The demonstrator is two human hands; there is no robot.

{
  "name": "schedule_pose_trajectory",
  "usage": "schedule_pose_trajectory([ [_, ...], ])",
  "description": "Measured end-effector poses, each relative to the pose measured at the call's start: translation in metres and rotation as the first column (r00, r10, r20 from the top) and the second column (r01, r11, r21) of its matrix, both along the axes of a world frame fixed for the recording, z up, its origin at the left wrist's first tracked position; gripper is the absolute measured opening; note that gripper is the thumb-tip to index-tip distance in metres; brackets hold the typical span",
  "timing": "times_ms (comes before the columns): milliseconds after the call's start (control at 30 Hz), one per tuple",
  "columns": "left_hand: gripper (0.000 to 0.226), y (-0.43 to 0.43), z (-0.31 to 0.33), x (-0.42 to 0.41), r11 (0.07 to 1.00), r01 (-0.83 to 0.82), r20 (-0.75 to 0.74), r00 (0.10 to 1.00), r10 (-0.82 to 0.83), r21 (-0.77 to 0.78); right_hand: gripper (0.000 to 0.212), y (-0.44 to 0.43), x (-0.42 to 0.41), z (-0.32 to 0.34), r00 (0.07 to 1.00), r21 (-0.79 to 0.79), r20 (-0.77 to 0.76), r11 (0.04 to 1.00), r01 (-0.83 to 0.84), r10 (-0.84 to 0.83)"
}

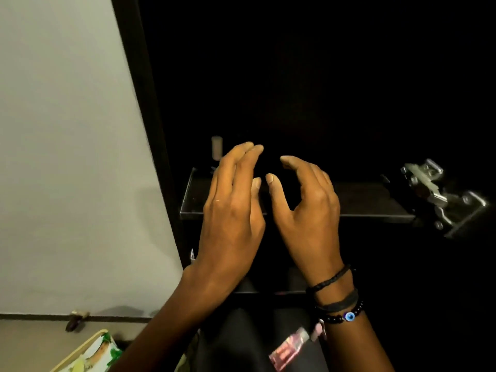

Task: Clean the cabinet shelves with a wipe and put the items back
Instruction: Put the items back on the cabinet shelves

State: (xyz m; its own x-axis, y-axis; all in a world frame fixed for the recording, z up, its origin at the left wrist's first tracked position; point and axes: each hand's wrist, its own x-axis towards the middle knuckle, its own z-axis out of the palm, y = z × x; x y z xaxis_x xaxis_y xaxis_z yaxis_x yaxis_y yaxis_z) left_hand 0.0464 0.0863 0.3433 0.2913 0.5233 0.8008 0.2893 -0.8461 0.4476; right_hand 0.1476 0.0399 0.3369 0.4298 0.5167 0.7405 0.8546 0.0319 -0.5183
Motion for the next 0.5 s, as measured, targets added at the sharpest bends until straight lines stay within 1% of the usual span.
schedule_pose_trajectory([
  [100,0.036,-0.016,-0.022,0.008,0.992,0.124,-0.041,0.992,-0.122,0.027,0.033,-0.024,-0.001,-0.029,0.991,-0.001,0.067,0.994,0.113,-0.113],
  [200,0.033,-0.040,-0.056,0.017,0.974,0.226,-0.093,0.970,-0.223,0.027,0.035,-0.052,0.000,-0.073,0.965,0.010,0.110,0.971,0.239,-0.238],
  [267,0.030,-0.057,-0.088,0.021,0.969,0.240,-0.131,0.964,-0.230,0.063,0.031,-0.076,0.002,-0.111,0.932,0.045,0.092,0.936,0.348,-0.351],
  [300,0.030,-0.065,-0.106,0.023,0.965,0.256,-0.166,0.956,-0.243,0.063,0.030,-0.089,0.004,-0.130,0.917,0.038,0.059,0.919,0.392,-0.394],
  [333,0.031,-0.072,-0.124,0.024,0.955,0.297,-0.218,0.933,-0.286,0.018,0.028,-0.103,0.007,-0.150,0.908,-0.005,0.009,0.908,0.418,-0.418],
  [400,0.037,-0.082,-0.158,0.029,0.904,0.392,-0.335,0.840,-0.428,-0.172,0.023,-0.131,0.012,-0.188,0.884,-0.174,-0.140,0.890,0.422,-0.446],
  [467,0.042,-0.089,-0.190,0.035,0.842,0.414,-0.406,0.743,-0.533,-0.347,0.025,-0.157,0.015,-0.224,0.818,-0.360,-0.285,0.847,0.392,-0.500],
  [500,0.038,-0.091,-0.208,0.039,0.816,0.405,-0.424,0.708,-0.565,-0.411,0.029,-0.168,0.016,-0.240,0.772,-0.453,-0.336,0.812,0.369,-0.539],
])
